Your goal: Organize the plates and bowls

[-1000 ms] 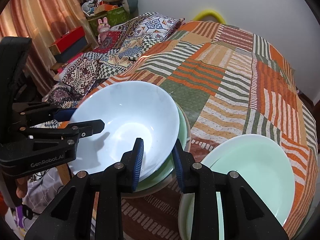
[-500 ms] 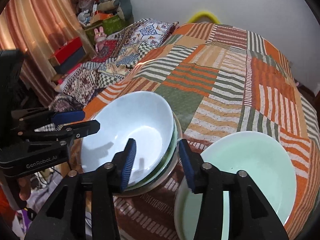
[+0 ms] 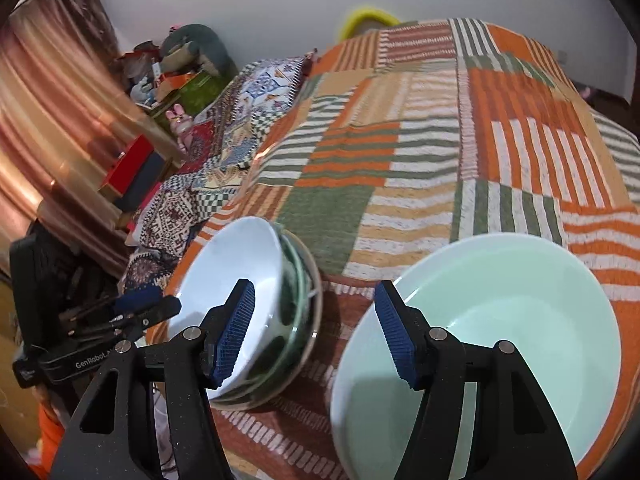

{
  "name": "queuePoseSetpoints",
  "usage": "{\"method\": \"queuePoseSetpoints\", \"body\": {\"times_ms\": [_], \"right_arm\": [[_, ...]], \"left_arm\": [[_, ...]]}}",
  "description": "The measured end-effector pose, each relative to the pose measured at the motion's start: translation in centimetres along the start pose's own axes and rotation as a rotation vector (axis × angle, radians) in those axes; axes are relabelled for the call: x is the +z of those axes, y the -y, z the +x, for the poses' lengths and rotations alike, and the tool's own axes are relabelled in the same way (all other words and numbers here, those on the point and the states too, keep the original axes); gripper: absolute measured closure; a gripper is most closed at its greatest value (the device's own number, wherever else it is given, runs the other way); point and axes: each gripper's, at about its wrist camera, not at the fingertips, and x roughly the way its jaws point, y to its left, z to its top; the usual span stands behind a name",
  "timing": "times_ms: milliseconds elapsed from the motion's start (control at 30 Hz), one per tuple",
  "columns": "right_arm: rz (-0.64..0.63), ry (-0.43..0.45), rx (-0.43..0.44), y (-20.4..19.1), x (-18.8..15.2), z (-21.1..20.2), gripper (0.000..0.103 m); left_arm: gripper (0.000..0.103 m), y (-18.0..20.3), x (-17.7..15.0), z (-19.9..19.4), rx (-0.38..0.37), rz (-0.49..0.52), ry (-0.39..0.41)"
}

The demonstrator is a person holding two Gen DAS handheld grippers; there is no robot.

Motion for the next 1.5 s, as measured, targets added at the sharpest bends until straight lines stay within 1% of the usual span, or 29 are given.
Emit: {"method": "queuePoseSetpoints", "body": {"times_ms": [167,233,300,433,467,633,700,800,833,967,1033,1200,1367,1500], "right_arm": [[-0.050,-0.029,-0.018,-0.9,-0.4,1.2,0.045],[-0.063,-0.039,-0.013,-1.1,-0.5,1.5,0.049],[-0.073,-0.048,-0.009,-1.2,-0.7,1.9,0.056],[-0.069,-0.046,0.001,-1.5,-0.8,2.5,0.064],[-0.073,-0.046,-0.008,-1.5,-0.8,2.6,0.065],[-0.072,-0.071,-0.016,-1.5,-1.0,3.5,0.067],[-0.071,-0.090,-0.015,-1.5,-1.2,4.0,0.067],[-0.075,-0.093,-0.030,-1.8,-1.3,4.2,0.066],[-0.079,-0.092,-0.038,-1.9,-1.3,4.1,0.066],[-0.094,-0.091,-0.073,-2.3,-1.4,4.2,0.066],[-0.083,-0.092,-0.074,-2.2,-1.4,4.1,0.067],[-0.048,-0.100,-0.057,-1.9,-1.3,3.8,0.068],[-0.071,-0.112,-0.083,-2.5,-1.6,3.8,0.068],[-0.056,-0.109,-0.068,-2.4,-1.5,3.4,0.068]], "left_arm": [[0.053,-0.5,-0.5,1.4,-0.041,-0.029,-0.029],[0.053,-0.6,-0.6,1.9,-0.051,-0.035,-0.031],[0.053,-0.7,-0.7,2.2,-0.054,-0.036,-0.026],[0.053,-0.9,-0.7,2.9,-0.077,-0.057,-0.029],[0.053,-0.9,-0.7,2.9,-0.083,-0.059,-0.031],[0.061,-0.7,-1.0,3.1,-0.101,-0.055,-0.026],[0.068,-0.6,-0.9,3.1,-0.120,-0.055,-0.031],[0.073,-0.2,-1.0,3.4,-0.138,-0.055,-0.050],[0.072,0.1,-1.0,3.4,-0.136,-0.056,-0.055],[0.072,1.4,-1.0,3.2,-0.050,-0.010,-0.046],[0.072,1.6,-1.0,3.0,-0.033,-0.006,-0.045],[0.072,1.5,-0.9,2.4,-0.041,-0.033,-0.049],[0.072,1.8,-0.7,2.1,-0.005,-0.030,-0.045],[0.072,1.9,-0.5,1.3,-0.008,-0.038,-0.029]]}}
